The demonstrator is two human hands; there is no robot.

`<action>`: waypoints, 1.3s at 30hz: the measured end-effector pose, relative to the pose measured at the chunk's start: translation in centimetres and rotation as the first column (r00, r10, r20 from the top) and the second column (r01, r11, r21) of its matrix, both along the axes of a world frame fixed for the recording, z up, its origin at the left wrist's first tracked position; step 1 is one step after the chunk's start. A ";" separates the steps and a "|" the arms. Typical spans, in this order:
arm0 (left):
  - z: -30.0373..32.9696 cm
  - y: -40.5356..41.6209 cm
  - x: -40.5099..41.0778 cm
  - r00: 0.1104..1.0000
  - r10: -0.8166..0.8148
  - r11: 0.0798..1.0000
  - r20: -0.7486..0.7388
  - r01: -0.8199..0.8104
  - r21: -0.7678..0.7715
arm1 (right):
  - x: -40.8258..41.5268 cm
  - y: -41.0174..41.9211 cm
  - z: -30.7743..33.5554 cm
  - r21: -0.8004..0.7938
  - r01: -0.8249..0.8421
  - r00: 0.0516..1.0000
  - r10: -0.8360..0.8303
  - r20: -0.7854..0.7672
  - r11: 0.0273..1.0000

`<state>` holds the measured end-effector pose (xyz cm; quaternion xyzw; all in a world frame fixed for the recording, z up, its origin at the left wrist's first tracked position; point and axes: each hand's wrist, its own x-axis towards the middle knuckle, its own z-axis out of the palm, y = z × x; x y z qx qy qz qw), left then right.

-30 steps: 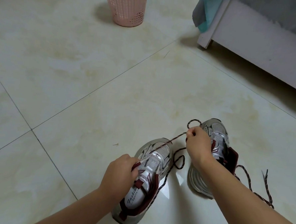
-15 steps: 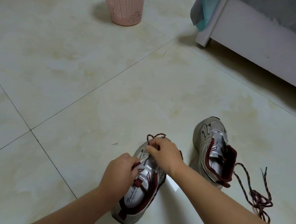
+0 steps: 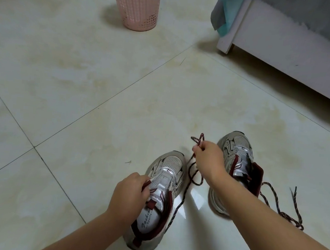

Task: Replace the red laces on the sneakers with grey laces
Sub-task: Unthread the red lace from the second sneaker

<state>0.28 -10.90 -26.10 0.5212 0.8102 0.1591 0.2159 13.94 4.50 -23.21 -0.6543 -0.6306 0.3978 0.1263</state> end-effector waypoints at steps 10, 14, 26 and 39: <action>0.6 0.6 -1.1 0.985 0.172 0.985 0.005 -0.172 0.025 | 3.8 -7.8 -5.8 -0.111 -0.626 0.641 0.591 0.490 0.772; 0.7 0.7 -0.9 0.978 0.203 0.979 0.037 -0.203 0.002 | 5.1 -9.2 -6.2 -0.004 -0.762 0.546 0.645 0.535 0.648; 4.3 2.4 1.8 0.978 -0.005 0.971 0.210 -0.046 0.233 | 4.0 -5.8 -0.1 -0.321 -0.183 0.912 0.038 -0.409 0.929; 10.5 6.1 7.6 0.431 0.095 0.996 0.897 -0.043 -0.084 | 7.8 -4.2 11.5 -0.569 -0.330 0.639 -0.265 -0.722 0.754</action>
